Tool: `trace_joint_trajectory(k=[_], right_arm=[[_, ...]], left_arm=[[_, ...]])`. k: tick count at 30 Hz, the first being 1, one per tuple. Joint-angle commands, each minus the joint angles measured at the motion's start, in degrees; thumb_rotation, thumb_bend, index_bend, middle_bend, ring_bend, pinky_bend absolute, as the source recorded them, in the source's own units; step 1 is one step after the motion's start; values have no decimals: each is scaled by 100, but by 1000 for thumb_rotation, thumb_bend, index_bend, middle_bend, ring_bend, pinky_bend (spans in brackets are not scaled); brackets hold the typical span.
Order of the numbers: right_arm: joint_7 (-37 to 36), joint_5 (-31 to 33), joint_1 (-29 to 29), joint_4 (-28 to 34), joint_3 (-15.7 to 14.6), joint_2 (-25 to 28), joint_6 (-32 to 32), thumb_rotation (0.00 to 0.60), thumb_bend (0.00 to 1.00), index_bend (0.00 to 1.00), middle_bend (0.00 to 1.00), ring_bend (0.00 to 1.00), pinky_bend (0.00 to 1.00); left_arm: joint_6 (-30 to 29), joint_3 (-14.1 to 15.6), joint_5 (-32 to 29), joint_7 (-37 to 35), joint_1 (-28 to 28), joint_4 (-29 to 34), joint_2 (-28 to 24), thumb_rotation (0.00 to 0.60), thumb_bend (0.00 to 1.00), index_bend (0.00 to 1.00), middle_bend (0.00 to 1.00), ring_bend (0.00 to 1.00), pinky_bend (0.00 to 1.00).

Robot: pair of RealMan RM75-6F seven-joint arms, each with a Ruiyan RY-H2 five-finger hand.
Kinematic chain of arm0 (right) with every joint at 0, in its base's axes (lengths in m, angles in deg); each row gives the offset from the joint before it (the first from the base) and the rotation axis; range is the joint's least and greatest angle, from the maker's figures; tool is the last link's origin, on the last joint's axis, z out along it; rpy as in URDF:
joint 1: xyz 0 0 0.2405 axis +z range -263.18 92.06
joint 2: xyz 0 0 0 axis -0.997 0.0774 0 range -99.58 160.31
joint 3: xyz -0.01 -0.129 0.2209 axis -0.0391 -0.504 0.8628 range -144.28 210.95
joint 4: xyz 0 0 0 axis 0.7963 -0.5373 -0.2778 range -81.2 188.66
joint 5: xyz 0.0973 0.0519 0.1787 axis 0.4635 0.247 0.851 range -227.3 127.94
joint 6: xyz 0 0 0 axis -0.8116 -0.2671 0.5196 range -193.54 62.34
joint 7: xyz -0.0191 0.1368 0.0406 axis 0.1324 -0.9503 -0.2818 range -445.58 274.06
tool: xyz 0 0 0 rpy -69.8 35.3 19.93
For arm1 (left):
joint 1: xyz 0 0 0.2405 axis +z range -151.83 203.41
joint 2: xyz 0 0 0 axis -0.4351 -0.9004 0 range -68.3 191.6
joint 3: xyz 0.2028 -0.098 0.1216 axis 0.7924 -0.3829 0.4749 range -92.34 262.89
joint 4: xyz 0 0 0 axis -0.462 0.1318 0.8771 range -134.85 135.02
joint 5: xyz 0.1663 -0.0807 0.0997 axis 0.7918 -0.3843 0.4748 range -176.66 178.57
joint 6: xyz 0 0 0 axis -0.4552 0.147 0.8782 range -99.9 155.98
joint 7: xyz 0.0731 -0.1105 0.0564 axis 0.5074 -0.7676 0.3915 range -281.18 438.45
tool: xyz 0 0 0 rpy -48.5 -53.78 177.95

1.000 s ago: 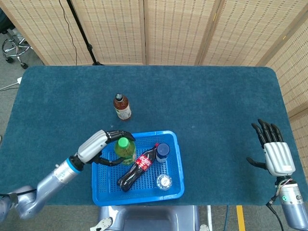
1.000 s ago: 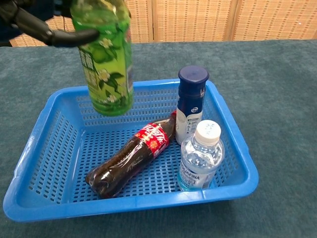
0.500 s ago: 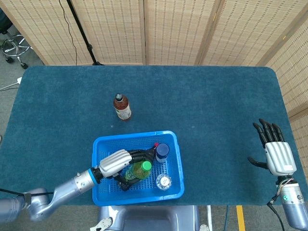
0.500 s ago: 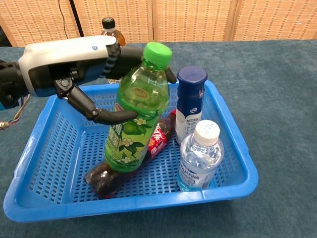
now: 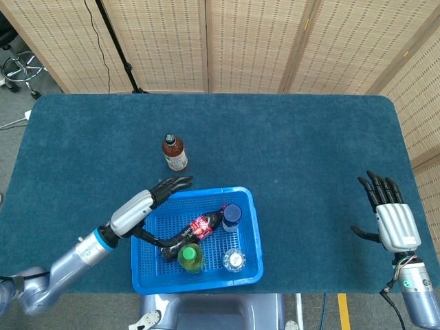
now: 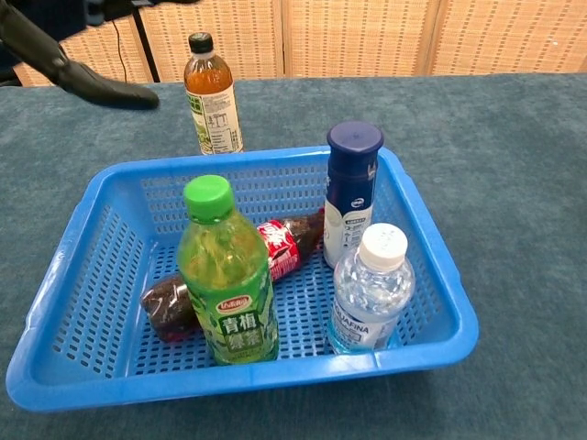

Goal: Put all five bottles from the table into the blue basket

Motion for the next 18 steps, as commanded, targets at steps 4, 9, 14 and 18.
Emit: trace_joint_trajectory(k=[4,9,14,18], right_arm=[[-1,-12,1,15,0,2,-8,600,0,0,0,0,0],[-7,-24,5,23,-5,0,-26,600,0,0,0,0,0],[-15,-1,11,18,0,0,-60,600,0,0,0,0,0],[-25,11,25,1,-2,-11,-103,600,0,0,0,0,0]], left_arm=[[-491,-253,-711,-569,432,-486,-203,600,17,0,0,0,0],[-235,-431,-1464,-1206,556,-1208,25,600,9,0,0,0,0],[254,-597,-2220,-1617,656,-2128,503,600,0,0,0,0,0],[680,-710,-2484,-1700,560,-2695,842,600,0,0,0,0,0]])
